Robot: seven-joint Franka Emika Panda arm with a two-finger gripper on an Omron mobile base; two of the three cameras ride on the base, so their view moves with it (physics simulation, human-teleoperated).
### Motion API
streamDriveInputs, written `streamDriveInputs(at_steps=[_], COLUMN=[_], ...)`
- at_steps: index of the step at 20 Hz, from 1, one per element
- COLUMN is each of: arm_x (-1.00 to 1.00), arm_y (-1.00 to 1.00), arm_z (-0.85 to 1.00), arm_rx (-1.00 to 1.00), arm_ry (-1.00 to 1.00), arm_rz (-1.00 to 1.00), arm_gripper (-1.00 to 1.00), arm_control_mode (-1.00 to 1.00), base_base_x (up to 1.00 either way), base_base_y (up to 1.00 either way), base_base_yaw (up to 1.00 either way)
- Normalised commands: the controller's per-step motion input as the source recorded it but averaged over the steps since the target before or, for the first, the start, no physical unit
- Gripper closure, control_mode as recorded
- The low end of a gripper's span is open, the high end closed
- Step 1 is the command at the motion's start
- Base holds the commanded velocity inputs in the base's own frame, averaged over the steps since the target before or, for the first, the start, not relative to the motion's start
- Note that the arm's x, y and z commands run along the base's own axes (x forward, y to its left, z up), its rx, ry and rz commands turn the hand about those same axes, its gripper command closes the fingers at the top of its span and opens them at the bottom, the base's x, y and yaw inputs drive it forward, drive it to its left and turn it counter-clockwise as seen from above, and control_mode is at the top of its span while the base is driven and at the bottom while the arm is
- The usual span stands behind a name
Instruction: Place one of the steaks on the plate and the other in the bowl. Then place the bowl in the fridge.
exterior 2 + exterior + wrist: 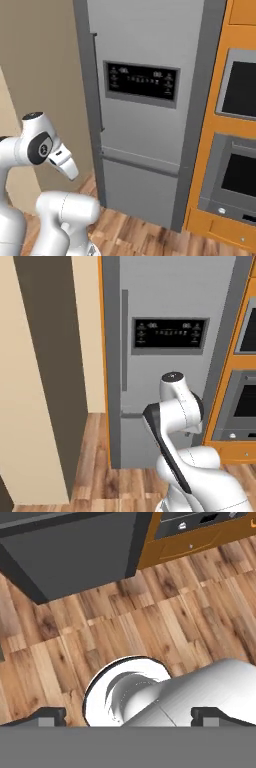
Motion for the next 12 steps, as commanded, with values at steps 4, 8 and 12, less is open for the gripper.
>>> streamDriveInputs(at_steps=[4, 8, 12], arm_x=[0.0, 0.0, 0.0], arm_y=[0.0, 0.0, 0.0], arm_z=[0.0, 0.0, 0.0], arm_rx=[0.0, 0.0, 0.0], arm_ry=[0.0, 0.0, 0.0], arm_rz=[0.0, 0.0, 0.0], arm_gripper=[-1.0, -1.0, -1.0], arm_control_mode=[1.0, 1.0, 1.0], base_base_x=[0.0, 0.0, 0.04], base_base_y=[0.26, 0.81, 0.62], base_base_yaw=[-0.54, -0.21, 0.04])
